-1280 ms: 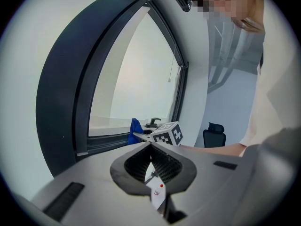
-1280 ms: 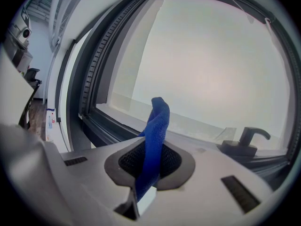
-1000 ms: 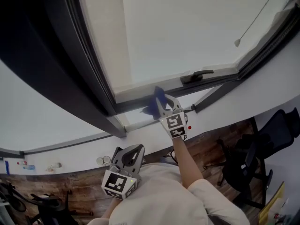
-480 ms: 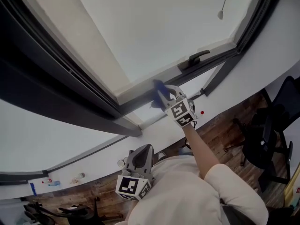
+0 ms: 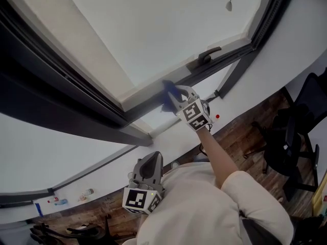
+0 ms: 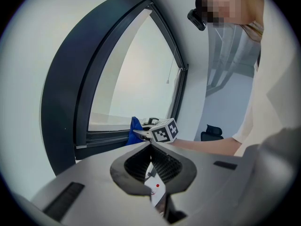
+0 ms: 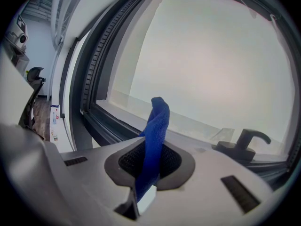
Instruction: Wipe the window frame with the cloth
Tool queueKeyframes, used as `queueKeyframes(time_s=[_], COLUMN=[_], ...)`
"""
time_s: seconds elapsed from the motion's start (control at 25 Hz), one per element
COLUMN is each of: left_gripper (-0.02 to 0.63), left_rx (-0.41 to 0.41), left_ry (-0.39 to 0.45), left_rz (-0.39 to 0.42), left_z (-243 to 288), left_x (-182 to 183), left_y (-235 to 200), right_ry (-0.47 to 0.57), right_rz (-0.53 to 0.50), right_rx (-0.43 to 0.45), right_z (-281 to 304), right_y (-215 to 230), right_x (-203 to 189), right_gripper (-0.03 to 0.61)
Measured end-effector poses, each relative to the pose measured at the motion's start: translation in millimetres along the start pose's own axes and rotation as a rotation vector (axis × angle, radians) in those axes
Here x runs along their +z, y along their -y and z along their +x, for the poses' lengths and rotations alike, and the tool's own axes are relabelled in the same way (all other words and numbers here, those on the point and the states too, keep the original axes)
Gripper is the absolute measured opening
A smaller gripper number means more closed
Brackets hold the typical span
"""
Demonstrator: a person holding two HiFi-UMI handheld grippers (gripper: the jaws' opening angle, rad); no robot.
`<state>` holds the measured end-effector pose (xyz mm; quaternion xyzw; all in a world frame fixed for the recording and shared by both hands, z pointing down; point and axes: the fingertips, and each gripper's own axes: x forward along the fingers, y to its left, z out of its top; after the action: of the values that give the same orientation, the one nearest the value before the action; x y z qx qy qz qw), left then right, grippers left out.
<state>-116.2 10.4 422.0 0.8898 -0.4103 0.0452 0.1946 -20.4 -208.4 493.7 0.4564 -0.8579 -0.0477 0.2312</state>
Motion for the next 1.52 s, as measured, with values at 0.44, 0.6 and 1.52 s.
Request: queueKeyframes(time_s=[0.44, 0.6, 1.52], left_gripper=[0.008, 0.008, 0.008], left_rx=[0.005, 0.005, 0.189], left_ry=[-0.002, -0.008, 0.06], left_rz=[-0.003, -0.001, -0.015], left_z=[3, 3, -21], left_x=[0, -1, 21], left_y=[-2, -2, -58], right_ry=[-0.008, -0.007, -0.004], right_rz=[0.013, 0.015, 0.034], right_rx=[-0.008, -0.009, 0.0], right_z=[-1, -2, -6], right_y=[6, 7, 23], right_x=[-6, -7, -9], right_gripper=[0.044, 0.044, 0.044])
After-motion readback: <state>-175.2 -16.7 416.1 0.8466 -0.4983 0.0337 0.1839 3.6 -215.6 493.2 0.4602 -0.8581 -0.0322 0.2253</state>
